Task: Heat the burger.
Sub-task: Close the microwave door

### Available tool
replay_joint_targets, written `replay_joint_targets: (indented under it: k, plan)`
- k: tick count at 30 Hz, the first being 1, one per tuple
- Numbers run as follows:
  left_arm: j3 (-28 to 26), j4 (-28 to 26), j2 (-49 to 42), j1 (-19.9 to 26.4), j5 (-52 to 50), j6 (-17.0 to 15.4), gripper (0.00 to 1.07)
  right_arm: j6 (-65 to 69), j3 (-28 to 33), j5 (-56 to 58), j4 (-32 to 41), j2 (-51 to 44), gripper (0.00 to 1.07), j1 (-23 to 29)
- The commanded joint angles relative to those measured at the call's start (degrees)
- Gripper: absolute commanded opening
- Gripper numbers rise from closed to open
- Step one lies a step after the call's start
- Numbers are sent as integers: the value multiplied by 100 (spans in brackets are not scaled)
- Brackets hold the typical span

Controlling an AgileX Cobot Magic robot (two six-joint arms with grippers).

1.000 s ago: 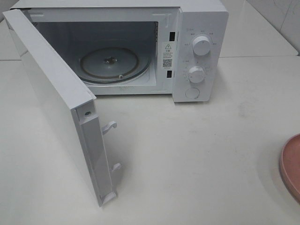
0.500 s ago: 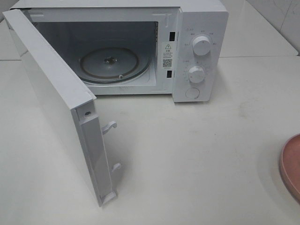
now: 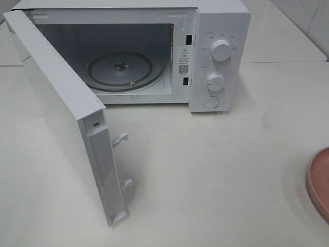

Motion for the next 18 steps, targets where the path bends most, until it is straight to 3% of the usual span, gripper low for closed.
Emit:
replay_joint_targets:
  k: [1,7,9,10,12,13,14,15,16,17,18]
  plan:
    - [-74,-57,372,6,-516,-57,98,-52,11,-6,17,-149,74,-23]
    - [-74,-86,762,6,-997,-57,87,-52,11,-6,17,-149,74,-23]
    - [-52,-86,1197,6,-1346,-57,65,-52,11,-6,17,-149,74,-23]
    - [-52,-86,1197,6,-1346,-57,65,-52,11,-6,17,-149,74,-23]
    - [-34,-103,1524,6,-1541,-57,47,-52,11,-6,17,-149,74,-23]
    - [-34,-103,1524,6,-1541,-57,47,-52,11,-6,17,-149,74,-23]
    - [-34,-103,1650,6,-1627,-57,41,-52,11,-6,17,-149,74,-23]
    - [-34,-103,1908,6,-1851,-57,28,-52,11,-6,17,-149,74,-23]
    - [-34,-103,1908,6,-1851,-57,28,-52,11,-6,17,-149,74,-23]
    - [-6,-103,2137,6,-2154,-57,12,-52,11,-6,17,-149,74,-23]
    - [-6,-103,2137,6,-2154,-57,12,-52,11,-6,17,-149,74,-23]
